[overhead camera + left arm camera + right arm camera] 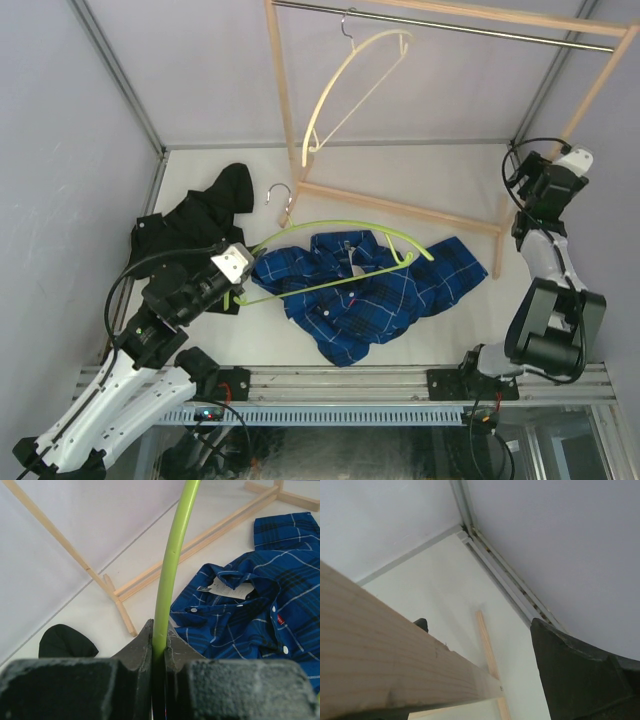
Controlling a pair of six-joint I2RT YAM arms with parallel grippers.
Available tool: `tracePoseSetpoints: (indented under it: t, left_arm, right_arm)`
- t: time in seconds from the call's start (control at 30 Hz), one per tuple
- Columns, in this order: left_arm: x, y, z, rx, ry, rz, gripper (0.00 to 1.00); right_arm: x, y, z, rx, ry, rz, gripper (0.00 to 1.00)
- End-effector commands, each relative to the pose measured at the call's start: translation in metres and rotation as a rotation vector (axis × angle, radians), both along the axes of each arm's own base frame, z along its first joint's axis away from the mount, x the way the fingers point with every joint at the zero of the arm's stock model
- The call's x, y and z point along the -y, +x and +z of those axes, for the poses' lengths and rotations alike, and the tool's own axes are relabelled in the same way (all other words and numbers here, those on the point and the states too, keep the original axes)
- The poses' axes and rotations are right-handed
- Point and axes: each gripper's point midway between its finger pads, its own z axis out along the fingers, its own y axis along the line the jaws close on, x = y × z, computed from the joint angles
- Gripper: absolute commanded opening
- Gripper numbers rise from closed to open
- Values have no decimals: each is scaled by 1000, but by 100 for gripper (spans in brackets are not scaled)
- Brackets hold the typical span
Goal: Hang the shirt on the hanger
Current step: Move the clothesline to the center of the board.
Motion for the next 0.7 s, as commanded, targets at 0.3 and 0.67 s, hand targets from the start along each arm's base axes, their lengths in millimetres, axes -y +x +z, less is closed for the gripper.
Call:
tracePoseSetpoints:
  t: [0.3, 0.67]
  left_arm:
    - [-4, -1, 27, 64, -68, 19, 0]
    - [-7, 5, 21, 36, -46, 55, 0]
  right_arm:
    - [-104, 139, 72, 177, -211, 370, 82]
    - [-272, 171, 60, 200, -49, 706, 81]
